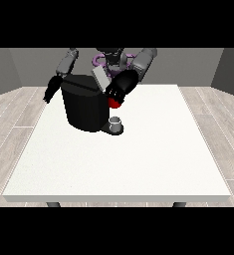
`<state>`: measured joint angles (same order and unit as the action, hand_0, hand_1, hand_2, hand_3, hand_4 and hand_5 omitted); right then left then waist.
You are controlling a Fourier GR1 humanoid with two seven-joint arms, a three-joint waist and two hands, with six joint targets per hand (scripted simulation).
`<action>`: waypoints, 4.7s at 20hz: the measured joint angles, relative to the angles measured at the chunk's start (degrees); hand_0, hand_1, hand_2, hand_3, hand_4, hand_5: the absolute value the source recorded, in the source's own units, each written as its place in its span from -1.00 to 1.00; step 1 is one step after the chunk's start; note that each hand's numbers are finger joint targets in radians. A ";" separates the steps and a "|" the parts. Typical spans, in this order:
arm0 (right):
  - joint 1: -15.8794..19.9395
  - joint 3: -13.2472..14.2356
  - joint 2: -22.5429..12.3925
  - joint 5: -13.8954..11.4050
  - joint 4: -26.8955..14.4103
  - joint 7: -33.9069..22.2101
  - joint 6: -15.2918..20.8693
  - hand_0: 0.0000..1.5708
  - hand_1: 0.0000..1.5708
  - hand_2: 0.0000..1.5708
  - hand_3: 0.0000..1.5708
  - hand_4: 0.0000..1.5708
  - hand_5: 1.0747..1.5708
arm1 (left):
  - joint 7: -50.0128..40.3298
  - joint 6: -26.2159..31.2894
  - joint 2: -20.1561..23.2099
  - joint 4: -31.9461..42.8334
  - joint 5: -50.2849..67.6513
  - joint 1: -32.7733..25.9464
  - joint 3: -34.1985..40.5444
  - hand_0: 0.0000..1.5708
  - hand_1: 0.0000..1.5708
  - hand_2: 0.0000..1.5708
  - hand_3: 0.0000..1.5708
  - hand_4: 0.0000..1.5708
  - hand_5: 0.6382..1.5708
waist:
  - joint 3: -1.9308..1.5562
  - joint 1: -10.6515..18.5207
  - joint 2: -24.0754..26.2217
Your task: Insert the coffee pod into the coffee machine and close the lid
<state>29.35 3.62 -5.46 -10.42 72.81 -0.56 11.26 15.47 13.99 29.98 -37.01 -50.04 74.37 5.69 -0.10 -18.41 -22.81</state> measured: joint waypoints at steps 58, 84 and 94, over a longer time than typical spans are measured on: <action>-10.61 2.95 -4.25 6.43 -1.27 -0.93 -9.99 -1.00 -1.00 -1.00 -1.00 -1.00 1.00 | 0.23 3.81 -29.24 -8.13 32.96 -46.36 12.01 -1.00 -1.00 -1.00 -1.00 -0.50 1.00 | 0.09 27.11 37.85; 6.13 5.87 -4.29 12.74 -14.36 -3.31 -12.11 -1.00 -1.00 -1.00 -1.00 -1.00 1.00 | -9.21 2.20 -27.50 -38.93 43.36 -58.12 3.02 -1.00 -1.00 -1.00 -1.00 -0.52 1.00 | 0.09 28.73 23.82; 10.35 4.06 -4.04 11.72 -15.86 -2.98 -12.73 -1.00 -1.00 -1.00 -1.00 -0.84 1.00 | -9.62 0.92 -24.81 -43.44 43.72 -61.52 3.31 -1.00 -1.00 -1.00 -1.00 -0.54 1.00 | 0.11 27.56 21.18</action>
<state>39.70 7.68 -9.50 1.31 56.95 -3.54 -1.46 5.85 14.91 5.17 -80.45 -6.32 12.85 9.01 0.01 9.14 -1.62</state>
